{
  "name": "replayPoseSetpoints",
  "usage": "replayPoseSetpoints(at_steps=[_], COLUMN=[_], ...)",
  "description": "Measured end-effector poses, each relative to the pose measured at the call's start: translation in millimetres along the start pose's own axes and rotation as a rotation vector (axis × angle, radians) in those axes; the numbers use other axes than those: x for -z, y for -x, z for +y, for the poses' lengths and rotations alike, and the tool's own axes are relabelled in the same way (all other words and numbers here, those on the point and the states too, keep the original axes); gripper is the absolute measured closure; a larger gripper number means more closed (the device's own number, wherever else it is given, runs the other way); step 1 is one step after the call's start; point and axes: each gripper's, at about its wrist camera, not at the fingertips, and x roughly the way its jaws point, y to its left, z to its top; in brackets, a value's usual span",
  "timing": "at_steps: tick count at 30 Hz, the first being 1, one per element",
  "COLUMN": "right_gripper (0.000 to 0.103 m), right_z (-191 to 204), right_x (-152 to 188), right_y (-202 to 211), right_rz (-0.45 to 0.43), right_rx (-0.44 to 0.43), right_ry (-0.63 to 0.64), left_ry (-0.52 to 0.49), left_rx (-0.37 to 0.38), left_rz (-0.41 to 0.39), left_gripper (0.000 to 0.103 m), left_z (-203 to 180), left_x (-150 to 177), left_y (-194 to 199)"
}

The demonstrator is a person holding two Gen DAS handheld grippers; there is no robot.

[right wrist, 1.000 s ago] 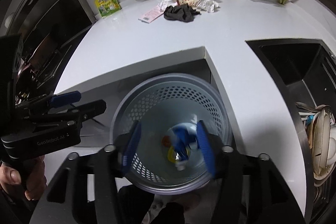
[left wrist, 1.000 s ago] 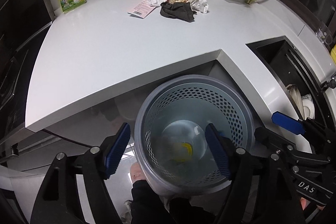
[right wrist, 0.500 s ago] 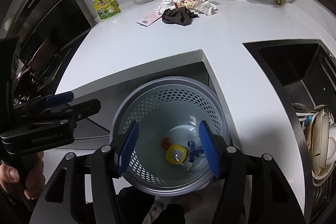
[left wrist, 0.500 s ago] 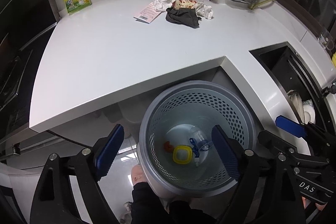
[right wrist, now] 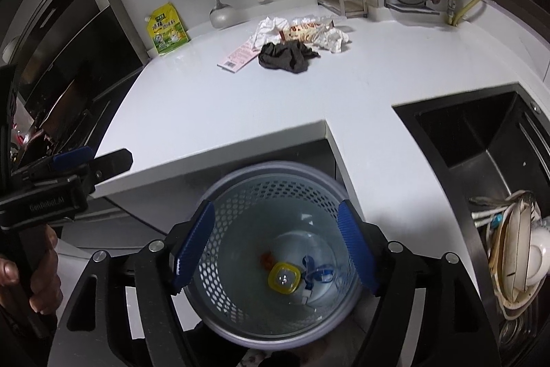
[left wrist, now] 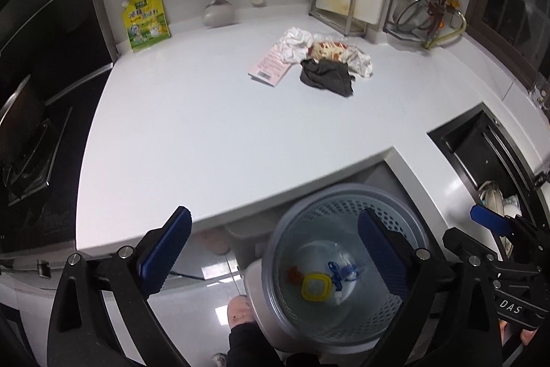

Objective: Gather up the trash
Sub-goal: 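Open the right tool over the bin while the left tool releases the clear cup, then move both open tools back to the trash pile on the counter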

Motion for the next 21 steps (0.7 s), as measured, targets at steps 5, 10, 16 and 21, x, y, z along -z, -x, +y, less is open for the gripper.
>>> replayPoseSetpoints(at_steps=[5,10,16,21], right_gripper=[0.029,0.029,0.029,0.029], right_z=[4,5,-4,-16], right_x=[-20,-45,-76,-109], right_y=[-2,-11,-22,-36], right_rz=[-0.032,-0.055,-0.087,-0.116], right_rx=[0.017,0.049,0.096,0.132], right_ry=[-0.003,-0.019,-0.050,-0.081], left_ry=[0.002,-0.004,-0.010,-0.013], left_rx=[-0.004,-0.004,0.007,0.024], left_rz=[-0.032,-0.061,-0.107,-0.130], left_gripper=[0.007,0.007,0.007,0.007], left_z=[13,24,34,33], left_x=[-24,-52,-94,-129], left_y=[-5,-13,-29,-52])
